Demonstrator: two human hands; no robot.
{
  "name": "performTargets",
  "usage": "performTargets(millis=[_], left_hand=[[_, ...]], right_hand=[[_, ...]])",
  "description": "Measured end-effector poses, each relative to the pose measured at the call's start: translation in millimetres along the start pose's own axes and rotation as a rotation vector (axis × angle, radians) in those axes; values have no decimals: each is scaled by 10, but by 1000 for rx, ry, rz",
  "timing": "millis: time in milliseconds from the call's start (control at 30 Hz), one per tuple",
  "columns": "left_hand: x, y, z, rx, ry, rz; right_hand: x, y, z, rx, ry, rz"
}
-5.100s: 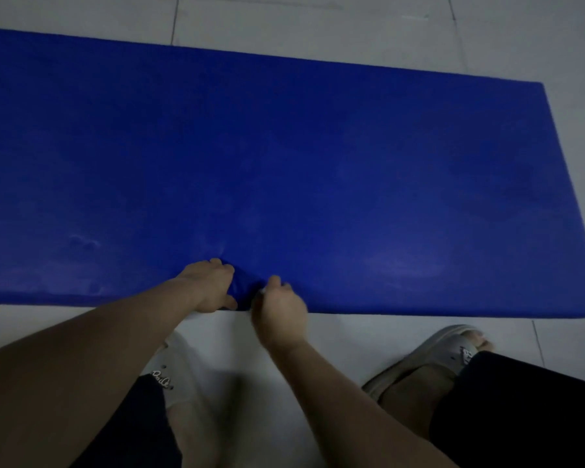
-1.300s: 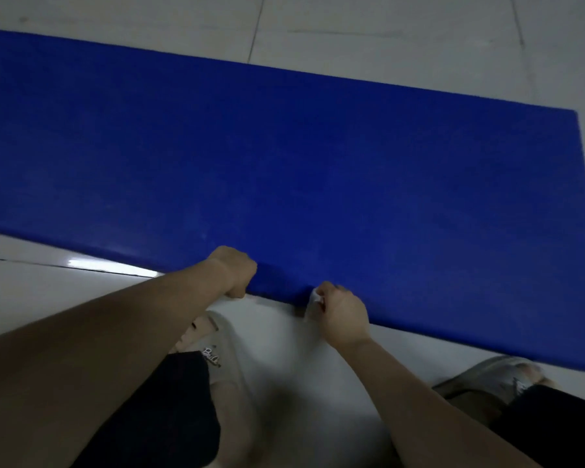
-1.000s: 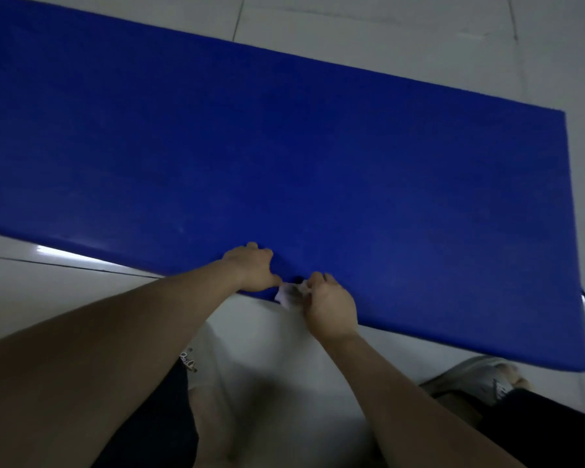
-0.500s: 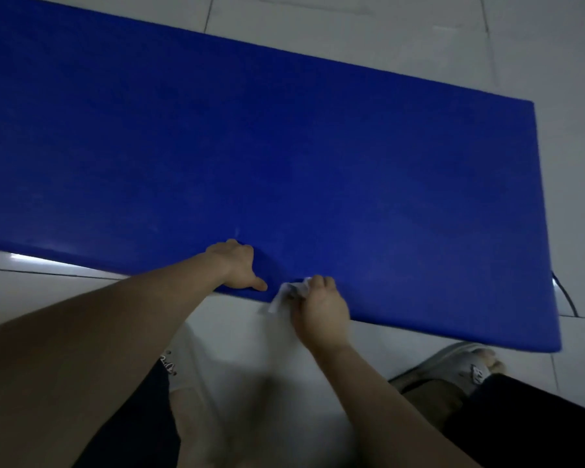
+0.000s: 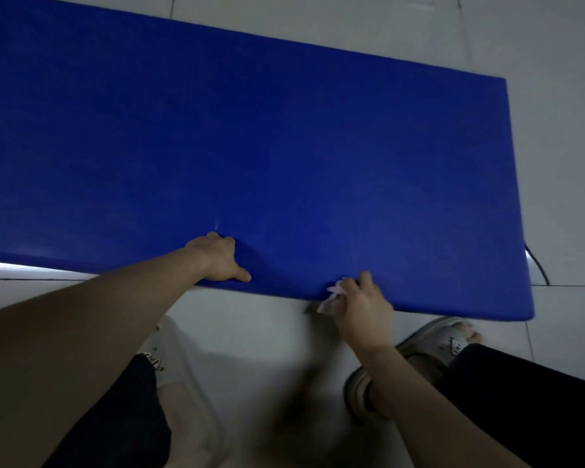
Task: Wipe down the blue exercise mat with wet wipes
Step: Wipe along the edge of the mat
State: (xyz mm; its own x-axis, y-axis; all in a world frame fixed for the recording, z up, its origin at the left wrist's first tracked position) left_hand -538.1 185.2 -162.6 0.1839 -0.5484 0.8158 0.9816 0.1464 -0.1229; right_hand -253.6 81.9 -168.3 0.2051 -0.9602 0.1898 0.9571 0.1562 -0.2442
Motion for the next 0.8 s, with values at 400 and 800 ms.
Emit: performTargets(millis=[400, 800], left_hand=[[-47, 1, -7, -33, 2, 29], [-16, 5, 16, -9, -23, 29]], right_hand=[[-529, -1325, -250, -262, -76, -67], [-486, -1150, -410, -302, -15, 241]])
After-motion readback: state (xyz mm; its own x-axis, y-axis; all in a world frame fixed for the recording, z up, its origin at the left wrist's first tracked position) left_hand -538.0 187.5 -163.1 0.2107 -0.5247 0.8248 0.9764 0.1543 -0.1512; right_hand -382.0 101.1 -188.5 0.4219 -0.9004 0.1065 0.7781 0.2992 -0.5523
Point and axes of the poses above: each hand's wrist, its own x-axis away from the middle knuckle, its own z-axis out of the back of the hand, y = z × x, the point moved 1 cm from there along -x, towards the middle knuckle, and after that the axes turned 12 degrees about z, right-handed, at the moved point
